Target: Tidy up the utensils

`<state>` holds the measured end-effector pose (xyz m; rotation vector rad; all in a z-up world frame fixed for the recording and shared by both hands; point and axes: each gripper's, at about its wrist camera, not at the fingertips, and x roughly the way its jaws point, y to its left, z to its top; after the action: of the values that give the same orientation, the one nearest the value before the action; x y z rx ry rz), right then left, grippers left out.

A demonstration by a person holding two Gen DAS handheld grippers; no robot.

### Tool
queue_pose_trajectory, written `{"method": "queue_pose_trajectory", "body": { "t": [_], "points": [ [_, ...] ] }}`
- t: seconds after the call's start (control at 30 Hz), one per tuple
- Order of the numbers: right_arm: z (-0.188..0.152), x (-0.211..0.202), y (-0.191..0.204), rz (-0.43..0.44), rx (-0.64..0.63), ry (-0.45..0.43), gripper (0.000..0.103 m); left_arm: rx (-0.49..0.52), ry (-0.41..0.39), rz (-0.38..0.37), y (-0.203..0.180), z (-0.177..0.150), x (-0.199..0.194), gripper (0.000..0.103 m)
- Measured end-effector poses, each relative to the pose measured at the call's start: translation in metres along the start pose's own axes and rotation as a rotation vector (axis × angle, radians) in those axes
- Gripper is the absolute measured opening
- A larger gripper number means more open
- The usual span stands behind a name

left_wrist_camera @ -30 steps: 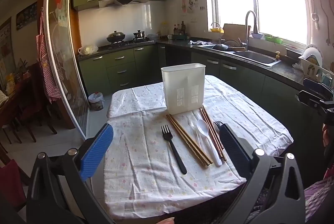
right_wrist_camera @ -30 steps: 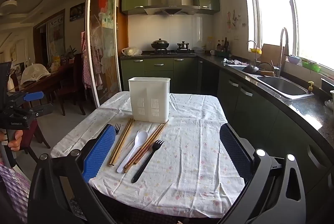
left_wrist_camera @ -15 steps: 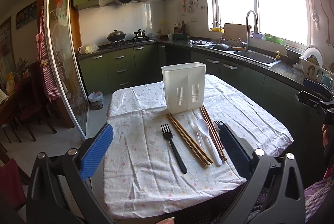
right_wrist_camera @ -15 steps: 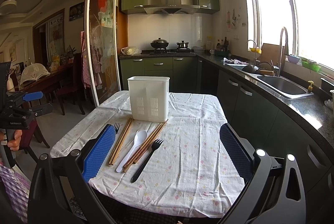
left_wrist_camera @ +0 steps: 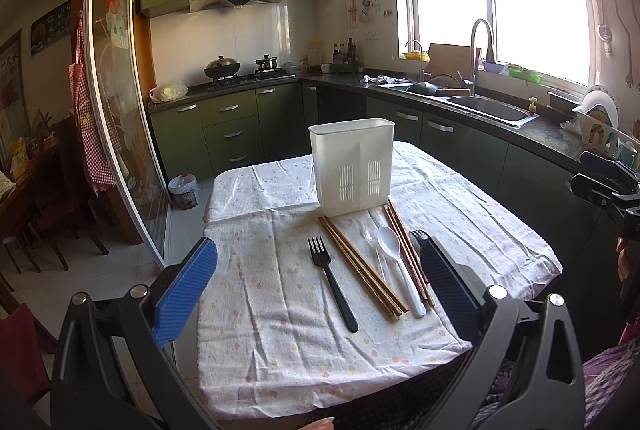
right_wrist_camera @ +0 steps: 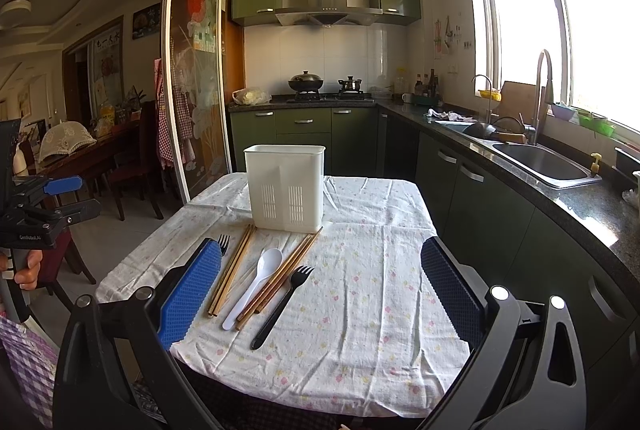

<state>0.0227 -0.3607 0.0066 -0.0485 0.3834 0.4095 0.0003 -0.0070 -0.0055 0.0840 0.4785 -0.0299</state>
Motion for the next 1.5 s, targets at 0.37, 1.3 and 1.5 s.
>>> {"method": "queue_pose_trajectory", "body": {
  "t": [0.37, 1.3, 1.5],
  "points": [
    [0.000, 0.000, -0.001, 0.001, 0.001, 0.001, 0.099, 0.000, 0.001, 0.000, -0.001, 0.000, 0.000, 0.097],
    [-0.006, 0.006, -0.001, -0.002, 0.005, 0.004, 0.099, -0.012, 0.047, -0.038, -0.002, -0.015, 0.009, 0.097],
    [-0.005, 0.006, 0.000, -0.002, 0.005, 0.003, 0.099, -0.012, 0.039, -0.062, -0.001, -0.010, 0.006, 0.097]
  ]
}}
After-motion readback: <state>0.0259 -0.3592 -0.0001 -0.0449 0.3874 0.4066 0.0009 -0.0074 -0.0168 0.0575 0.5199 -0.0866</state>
